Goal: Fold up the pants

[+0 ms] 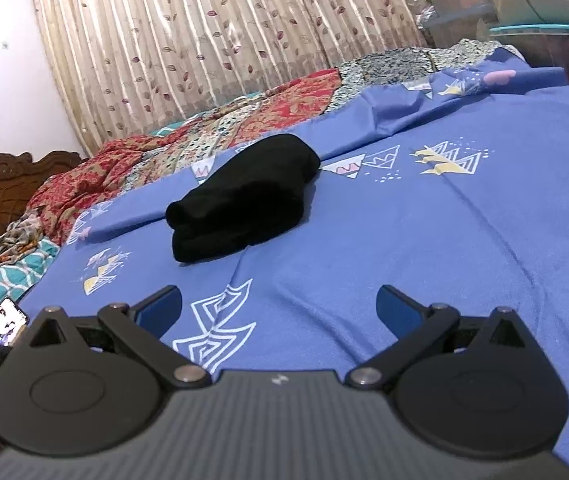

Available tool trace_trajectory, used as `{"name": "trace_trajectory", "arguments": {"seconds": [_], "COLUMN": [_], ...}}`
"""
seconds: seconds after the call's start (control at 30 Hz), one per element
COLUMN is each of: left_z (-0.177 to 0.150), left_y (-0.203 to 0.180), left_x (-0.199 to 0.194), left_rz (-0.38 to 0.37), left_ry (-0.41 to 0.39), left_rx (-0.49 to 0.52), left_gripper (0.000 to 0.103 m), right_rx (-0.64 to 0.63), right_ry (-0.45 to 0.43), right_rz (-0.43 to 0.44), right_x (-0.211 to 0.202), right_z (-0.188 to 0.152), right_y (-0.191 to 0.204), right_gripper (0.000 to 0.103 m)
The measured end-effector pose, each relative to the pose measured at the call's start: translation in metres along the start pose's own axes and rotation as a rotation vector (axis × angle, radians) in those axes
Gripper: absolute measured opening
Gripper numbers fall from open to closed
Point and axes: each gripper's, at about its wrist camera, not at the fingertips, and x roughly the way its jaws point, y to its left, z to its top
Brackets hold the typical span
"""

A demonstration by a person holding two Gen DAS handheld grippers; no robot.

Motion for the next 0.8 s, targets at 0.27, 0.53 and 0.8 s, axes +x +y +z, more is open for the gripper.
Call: {"name": "trace_trajectory", "arguments": {"seconds": [0.27, 0.53, 0.8], "left_z": [0.009, 0.016, 0.015], "left_y": [-0.013, -0.050, -0.046], "left_x": [0.001, 0.013, 0.021], "left_rz": [0.053, 0.054, 0.003], "left_ry": [0.007, 0.014, 0.010], "left_rx": [-0.009, 0.093, 0.106], "left_gripper": [0.103, 0.103, 0.103], "right_rx": [-0.022, 0.051, 0.042], "right_ry": [0.006, -0.010, 0.012], "right_rz": [0.058, 0.000, -0.059], "right_x": [-0.005, -0.007, -0.007], "right_z": [-0.001, 0.001, 0.000], "right_y": [-0.011, -0.037, -0.035], "right_gripper": [0.103, 0.103, 0.103]}}
